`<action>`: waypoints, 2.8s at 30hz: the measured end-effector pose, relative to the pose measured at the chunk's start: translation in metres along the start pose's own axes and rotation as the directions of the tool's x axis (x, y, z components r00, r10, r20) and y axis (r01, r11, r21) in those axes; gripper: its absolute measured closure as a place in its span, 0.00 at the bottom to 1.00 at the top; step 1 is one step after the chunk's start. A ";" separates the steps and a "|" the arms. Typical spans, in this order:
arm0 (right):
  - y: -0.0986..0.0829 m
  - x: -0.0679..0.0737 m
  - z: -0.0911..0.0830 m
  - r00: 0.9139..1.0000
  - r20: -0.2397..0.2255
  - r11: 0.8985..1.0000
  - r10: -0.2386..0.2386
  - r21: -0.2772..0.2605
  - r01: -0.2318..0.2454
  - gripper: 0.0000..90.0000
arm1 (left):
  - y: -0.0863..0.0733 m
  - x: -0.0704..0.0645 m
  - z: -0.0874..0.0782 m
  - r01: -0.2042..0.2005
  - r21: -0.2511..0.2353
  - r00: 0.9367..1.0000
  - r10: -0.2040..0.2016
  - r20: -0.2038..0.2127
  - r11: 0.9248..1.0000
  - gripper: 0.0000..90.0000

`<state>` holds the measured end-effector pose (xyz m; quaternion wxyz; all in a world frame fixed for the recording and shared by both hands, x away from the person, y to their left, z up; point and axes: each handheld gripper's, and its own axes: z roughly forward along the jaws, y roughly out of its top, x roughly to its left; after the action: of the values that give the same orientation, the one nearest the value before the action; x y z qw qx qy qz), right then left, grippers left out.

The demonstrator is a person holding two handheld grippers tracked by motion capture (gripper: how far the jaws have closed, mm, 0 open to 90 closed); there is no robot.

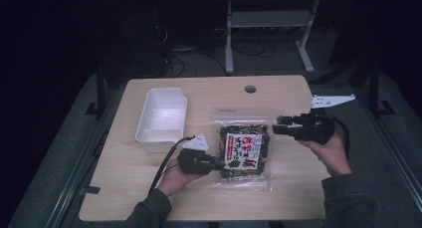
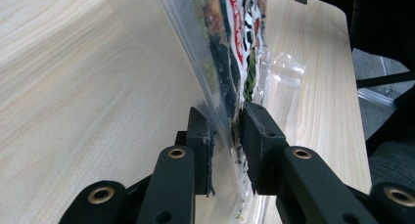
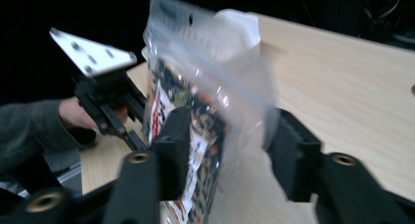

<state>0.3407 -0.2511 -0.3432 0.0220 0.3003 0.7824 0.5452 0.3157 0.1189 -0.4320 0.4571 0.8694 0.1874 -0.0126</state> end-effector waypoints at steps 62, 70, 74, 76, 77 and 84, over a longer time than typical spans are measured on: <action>0.052 0.037 0.033 0.999 0.025 0.999 -0.022 0.026 0.021 0.84 | -0.036 -0.011 -0.072 -0.032 0.016 0.984 0.034 -0.174 0.999 0.47; 0.063 0.038 0.038 0.988 0.146 0.995 0.042 -0.099 -0.028 0.84 | -0.044 -0.012 -0.080 -0.024 0.027 0.980 0.029 -0.198 0.999 0.43; 0.071 0.040 0.043 0.980 0.187 0.984 0.074 -0.170 -0.042 0.84 | -0.048 -0.012 -0.085 -0.017 0.025 0.977 0.022 -0.213 1.000 0.39; 0.075 0.042 0.048 0.975 0.206 0.981 0.083 -0.192 -0.043 0.84 | -0.050 -0.012 -0.087 -0.012 0.024 0.974 0.017 -0.224 1.000 0.38; 0.078 0.042 0.051 0.972 0.218 0.979 0.087 -0.201 -0.042 0.84 | -0.052 -0.012 -0.089 -0.010 0.026 0.974 0.016 -0.227 1.000 0.37; 0.090 0.049 0.072 0.958 0.266 0.964 0.108 -0.264 -0.035 0.84 | -0.060 -0.011 -0.095 0.008 0.037 0.969 0.001 -0.248 0.999 0.34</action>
<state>0.3668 -0.1465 -0.2794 0.1507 0.3968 0.6828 0.5947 0.2710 0.2221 -0.4219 0.4134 0.8723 0.2444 0.0916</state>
